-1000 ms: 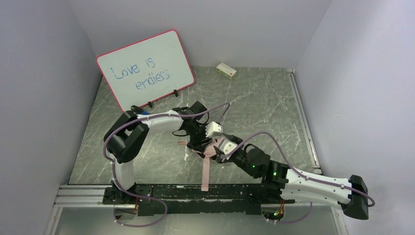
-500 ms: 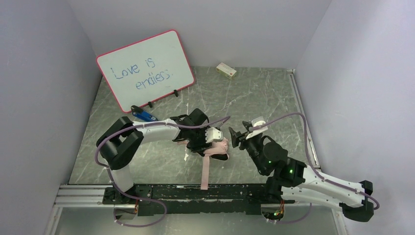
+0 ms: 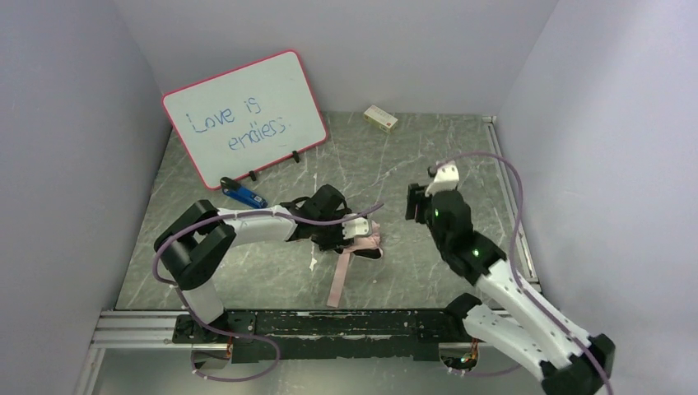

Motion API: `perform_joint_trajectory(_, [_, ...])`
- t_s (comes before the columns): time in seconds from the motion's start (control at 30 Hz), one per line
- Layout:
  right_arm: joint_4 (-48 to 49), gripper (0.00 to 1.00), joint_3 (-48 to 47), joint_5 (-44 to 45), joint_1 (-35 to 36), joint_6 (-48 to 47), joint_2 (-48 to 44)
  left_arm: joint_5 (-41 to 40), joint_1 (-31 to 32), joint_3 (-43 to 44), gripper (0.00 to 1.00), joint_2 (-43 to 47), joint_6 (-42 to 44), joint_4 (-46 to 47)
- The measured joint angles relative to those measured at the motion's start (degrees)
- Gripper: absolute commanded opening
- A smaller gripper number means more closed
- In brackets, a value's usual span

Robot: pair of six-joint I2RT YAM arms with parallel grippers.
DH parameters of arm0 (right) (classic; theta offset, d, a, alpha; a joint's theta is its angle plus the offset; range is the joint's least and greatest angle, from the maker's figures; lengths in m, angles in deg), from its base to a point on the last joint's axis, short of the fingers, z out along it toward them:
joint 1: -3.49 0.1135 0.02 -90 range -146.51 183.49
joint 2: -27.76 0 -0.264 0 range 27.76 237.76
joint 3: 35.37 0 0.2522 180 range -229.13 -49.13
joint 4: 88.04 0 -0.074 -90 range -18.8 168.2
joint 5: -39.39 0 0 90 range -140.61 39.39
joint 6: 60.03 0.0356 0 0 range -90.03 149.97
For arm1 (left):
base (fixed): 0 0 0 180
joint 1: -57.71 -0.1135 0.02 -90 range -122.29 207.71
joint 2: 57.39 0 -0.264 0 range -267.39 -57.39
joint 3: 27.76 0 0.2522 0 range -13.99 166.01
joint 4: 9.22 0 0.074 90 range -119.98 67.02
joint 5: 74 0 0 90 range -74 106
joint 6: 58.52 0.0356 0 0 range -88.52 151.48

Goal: Put away the umbrella

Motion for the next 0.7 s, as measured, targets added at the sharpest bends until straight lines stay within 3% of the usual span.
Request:
perform_joint_trajectory(0.1, [-0.1,0.72,-3.5,-14.4,-11.2,0.3,9.2,-1.1,0.0,-1.9,0.05,0.8,1.3,2.3])
perform_joint_trajectory(0.2, [-0.1,0.78,-7.0,-27.7,-17.4,-0.9,18.9,-3.0,0.3,-3.9,0.05,1.6,3.3,5.6])
perform_joint_trajectory(0.5, [3.8,0.81,-10.4,-56.0,-18.3,-8.4,34.2,-9.7,0.7,-7.0,0.05,1.6,9.4,13.1])
perform_joint_trajectory(0.7, [1.2,0.79,-15.1,-64.5,-16.8,-21.5,41.8,-13.4,1.7,-8.4,0.05,1.2,12.3,16.5])
